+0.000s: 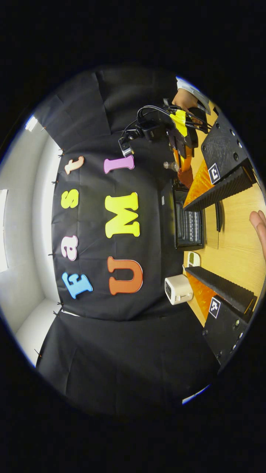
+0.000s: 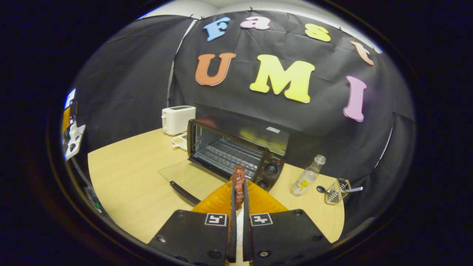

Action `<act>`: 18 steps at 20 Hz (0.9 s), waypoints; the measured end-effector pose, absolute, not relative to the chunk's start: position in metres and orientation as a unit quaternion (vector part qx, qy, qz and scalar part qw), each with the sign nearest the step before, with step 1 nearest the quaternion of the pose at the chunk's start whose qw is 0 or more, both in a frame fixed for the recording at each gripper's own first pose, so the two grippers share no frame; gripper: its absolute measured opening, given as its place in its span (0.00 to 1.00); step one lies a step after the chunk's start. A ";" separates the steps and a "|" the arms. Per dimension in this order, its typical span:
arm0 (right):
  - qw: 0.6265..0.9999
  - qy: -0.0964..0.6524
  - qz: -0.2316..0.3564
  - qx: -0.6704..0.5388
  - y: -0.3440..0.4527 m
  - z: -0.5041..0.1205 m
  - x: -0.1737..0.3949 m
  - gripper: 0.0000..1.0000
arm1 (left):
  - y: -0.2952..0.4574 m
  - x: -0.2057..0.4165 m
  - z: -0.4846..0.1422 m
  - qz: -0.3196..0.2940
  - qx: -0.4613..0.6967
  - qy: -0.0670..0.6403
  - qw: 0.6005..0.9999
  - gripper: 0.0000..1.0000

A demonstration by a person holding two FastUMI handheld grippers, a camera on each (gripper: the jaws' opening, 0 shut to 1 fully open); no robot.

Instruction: Open the electric oven with the left hand, put the food in, and close the electric oven.

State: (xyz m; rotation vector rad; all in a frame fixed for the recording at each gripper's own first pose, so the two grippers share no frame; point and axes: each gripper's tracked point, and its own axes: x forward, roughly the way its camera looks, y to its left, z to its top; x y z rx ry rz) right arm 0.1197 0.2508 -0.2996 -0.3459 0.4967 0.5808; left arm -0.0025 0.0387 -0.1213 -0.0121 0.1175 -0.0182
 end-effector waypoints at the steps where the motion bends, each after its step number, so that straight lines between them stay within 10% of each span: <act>1: 0.913 0.235 0.286 -0.171 0.265 -0.303 0.123 0.10 | 0.045 -0.003 -0.125 -0.004 -0.005 0.065 0.998 0.95; 18: 0.962 0.172 0.194 -0.090 0.395 -0.373 0.218 0.10 | 0.112 0.013 -0.169 0.046 -0.005 0.086 0.995 0.95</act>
